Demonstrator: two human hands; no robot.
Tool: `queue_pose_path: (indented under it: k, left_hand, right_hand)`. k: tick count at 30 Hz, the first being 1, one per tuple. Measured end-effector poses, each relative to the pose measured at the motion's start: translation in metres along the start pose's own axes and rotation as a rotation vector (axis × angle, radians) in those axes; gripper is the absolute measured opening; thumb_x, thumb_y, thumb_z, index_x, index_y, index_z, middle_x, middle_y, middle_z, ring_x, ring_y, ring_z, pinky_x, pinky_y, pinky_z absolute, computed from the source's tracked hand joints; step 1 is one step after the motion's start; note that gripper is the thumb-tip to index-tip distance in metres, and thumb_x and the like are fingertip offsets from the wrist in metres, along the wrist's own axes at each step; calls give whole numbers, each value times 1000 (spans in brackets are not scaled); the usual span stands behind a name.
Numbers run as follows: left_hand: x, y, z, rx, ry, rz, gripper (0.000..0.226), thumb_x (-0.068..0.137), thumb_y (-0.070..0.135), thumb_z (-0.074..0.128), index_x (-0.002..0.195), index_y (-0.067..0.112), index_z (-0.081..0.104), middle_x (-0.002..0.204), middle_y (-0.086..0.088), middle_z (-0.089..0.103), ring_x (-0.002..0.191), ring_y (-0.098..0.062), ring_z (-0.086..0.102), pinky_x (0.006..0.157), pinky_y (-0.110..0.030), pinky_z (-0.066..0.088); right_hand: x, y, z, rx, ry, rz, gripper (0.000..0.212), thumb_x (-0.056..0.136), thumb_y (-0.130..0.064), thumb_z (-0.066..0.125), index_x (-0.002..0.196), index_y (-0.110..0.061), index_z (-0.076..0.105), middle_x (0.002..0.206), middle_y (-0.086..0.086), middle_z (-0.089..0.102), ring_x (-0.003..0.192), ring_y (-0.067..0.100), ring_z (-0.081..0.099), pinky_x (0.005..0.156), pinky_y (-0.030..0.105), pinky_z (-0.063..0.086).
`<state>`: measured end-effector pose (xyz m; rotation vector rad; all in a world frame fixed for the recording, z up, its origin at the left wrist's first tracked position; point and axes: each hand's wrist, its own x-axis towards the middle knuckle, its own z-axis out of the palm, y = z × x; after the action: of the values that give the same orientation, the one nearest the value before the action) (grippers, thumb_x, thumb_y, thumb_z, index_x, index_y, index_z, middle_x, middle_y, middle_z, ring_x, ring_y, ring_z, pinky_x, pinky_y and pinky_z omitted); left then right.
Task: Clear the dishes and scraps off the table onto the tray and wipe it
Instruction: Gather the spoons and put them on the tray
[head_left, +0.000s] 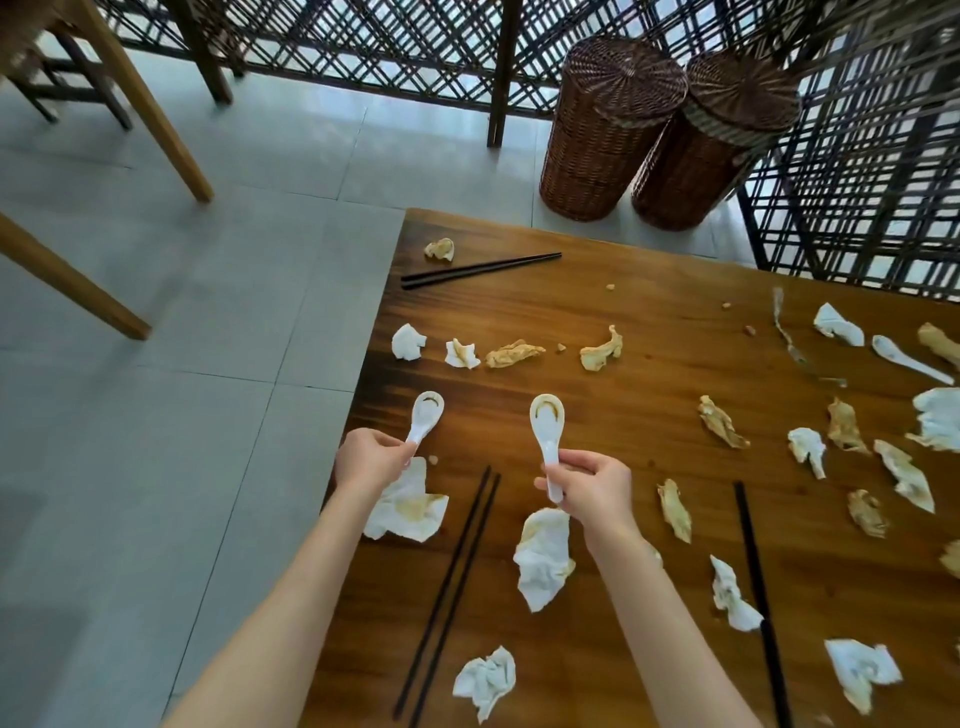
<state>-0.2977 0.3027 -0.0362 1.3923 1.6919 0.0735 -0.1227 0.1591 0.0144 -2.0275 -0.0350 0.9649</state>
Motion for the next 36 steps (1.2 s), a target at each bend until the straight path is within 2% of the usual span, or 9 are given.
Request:
queue_pose_path:
  k: [3,9,17,19,23,28,32,36]
  left_hand:
    - [-2,-2,-2,28,24,35,19,82,36,69,83,18,62,81,2,62,72,-14,58,51,-18,39]
    - [-5,-5,-2,47,94,87,18,84,34,67,88,17,62,84,3,59,69,-9,50,51,-16,35]
    - [2,-7,0,41,149,104,25,83,30,68,100,12,63,96,-4,61,84,-14,54,58,-18,41]
    - [6,-7,0,71,107,69,27,84,33,67,101,12,61,97,-3,60,86,-15,54,62,-22,43]
    - [9,-5,4,83,15,-9,23,87,37,61,91,15,61,88,-1,62,78,-15,56,54,-21,40]
    - [11,-2,7,19,-70,-49,22,89,34,59,81,15,64,80,0,63,74,-17,58,59,-24,45]
    - [10,-2,8,-41,-122,-81,18,89,31,60,79,16,62,86,-4,63,78,-19,58,67,-29,49]
    - [-2,1,9,-67,-156,-80,17,89,30,60,83,15,63,88,-4,62,78,-18,56,63,-27,46]
  right_hand:
    - [2,1,2,-1,-5,-1,20,79,-10,73,96,-16,64,81,-2,66,60,6,69,53,20,53]
    - [1,5,5,-5,-33,-12,21,79,-9,72,99,-13,64,80,-2,66,61,7,69,56,21,54]
    - [3,12,1,-1,-24,-7,19,79,-10,72,95,-16,63,80,-4,66,61,6,69,53,19,53]
    - [4,13,0,-3,-23,-1,19,79,-11,72,95,-16,63,80,-3,66,61,7,69,53,19,53]
    - [4,16,1,-14,-25,0,19,79,-11,72,95,-16,63,84,0,68,61,7,69,53,19,53]
    - [3,19,0,-4,-14,8,19,79,-11,72,95,-16,63,86,1,68,62,7,69,55,21,54]
    - [0,20,-3,12,6,16,20,79,-10,72,96,-16,63,87,2,68,62,8,69,55,20,54]
    - [-11,19,-11,44,54,18,20,78,-10,73,92,-18,62,84,0,67,61,7,69,53,20,54]
